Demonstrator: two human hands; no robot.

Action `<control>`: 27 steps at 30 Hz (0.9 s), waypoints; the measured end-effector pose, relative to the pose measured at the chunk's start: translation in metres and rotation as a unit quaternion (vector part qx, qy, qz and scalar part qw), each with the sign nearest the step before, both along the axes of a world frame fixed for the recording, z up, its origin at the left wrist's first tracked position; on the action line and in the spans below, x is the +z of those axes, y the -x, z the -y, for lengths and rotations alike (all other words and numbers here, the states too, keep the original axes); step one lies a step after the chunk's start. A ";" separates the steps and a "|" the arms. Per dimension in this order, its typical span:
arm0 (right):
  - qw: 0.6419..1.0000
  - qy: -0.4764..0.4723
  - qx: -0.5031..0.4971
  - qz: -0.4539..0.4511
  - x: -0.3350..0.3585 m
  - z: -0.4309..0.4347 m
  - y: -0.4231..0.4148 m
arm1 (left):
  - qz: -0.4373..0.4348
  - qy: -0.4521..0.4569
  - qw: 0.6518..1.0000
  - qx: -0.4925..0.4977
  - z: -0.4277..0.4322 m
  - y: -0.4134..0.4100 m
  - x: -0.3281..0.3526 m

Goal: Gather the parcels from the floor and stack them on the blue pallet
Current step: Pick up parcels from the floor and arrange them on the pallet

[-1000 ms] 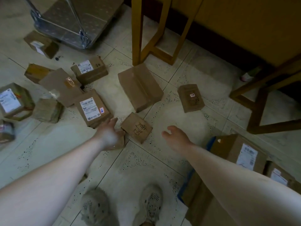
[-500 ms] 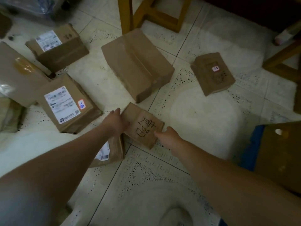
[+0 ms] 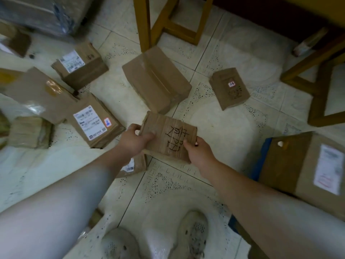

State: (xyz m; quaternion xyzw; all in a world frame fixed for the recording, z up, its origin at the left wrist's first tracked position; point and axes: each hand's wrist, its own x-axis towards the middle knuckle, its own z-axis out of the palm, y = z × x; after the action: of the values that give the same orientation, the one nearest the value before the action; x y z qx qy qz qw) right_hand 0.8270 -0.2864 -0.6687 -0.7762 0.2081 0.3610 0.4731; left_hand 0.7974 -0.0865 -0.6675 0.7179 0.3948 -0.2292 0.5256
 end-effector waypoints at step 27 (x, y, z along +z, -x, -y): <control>0.928 -0.191 -0.319 0.031 0.328 0.114 0.164 | -0.030 0.194 0.970 -0.141 0.118 0.121 0.328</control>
State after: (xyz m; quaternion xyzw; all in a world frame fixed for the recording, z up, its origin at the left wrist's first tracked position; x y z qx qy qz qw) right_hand 0.6626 -0.4002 -0.3402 -0.5743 0.3573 0.1996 0.7090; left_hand 0.6766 -0.2050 -0.3400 0.6436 0.2528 -0.3947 0.6050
